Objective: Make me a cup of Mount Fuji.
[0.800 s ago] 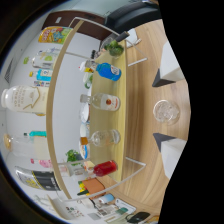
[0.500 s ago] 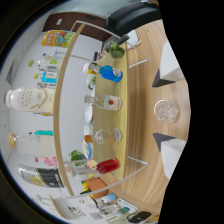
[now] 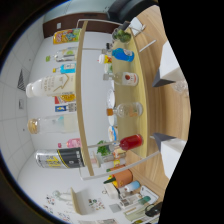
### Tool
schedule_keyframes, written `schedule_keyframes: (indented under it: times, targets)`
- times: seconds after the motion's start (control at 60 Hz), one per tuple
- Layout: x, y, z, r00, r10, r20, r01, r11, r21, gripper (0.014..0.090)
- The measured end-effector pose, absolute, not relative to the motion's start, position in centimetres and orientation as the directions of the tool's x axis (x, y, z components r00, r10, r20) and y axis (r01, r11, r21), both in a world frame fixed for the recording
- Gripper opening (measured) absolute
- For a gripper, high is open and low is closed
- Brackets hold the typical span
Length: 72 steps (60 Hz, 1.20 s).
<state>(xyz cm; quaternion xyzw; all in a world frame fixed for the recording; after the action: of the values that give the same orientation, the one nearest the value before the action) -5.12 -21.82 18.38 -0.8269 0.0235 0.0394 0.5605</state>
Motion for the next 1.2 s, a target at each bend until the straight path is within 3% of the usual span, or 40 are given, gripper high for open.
schedule_keyframes:
  times: [0.267, 0.333, 0.533, 0.817, 0.967, 1.083, 1.2]
  targets:
    - [-4.7, -12.8, 20.2, 0.999, -0.032, -0.035, -0.041, -0.24, -0.97, 0.0827]
    - [-4.5, -11.4, 19.8, 0.998, -0.048, -0.034, -0.045, -0.251, -0.967, 0.0715]
    - [-4.6, -10.0, 19.2, 1.0, -0.03, -0.005, -0.012, -0.241, -0.97, 0.037]
    - [-4.5, -10.8, 19.6, 1.0, -0.021, -0.014, -0.018, -0.239, -0.971, 0.0357]
    - [-5.9, -14.1, 20.8, 0.999, 0.026, -0.024, -0.017, -0.225, -0.974, 0.0354]
    - [-7.1, -17.1, 19.0, 0.997, 0.051, -0.052, -0.037, -0.263, -0.964, 0.0354]
    - [-7.6, -19.3, 15.7, 0.991, 0.031, -0.13, -0.113, -0.332, -0.937, 0.0355]
